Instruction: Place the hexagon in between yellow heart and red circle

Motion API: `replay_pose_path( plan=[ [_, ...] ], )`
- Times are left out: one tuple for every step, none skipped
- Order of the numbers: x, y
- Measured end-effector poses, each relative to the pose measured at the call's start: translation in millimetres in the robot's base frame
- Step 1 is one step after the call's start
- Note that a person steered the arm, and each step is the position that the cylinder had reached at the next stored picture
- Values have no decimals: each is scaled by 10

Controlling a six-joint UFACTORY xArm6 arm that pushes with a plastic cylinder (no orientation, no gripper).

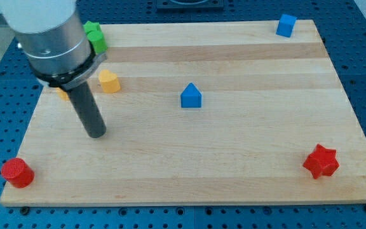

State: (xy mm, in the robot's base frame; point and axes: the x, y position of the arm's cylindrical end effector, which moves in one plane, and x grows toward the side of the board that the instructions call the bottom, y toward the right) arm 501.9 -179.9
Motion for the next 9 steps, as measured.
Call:
replay_pose_path(
  plan=[
    [6, -392],
    [6, -686],
    [6, -735],
    [6, -741],
    [6, -958],
    [1, -1242],
    [-23, -1246],
    [-27, -1250],
    [-41, -1252]
  ],
)
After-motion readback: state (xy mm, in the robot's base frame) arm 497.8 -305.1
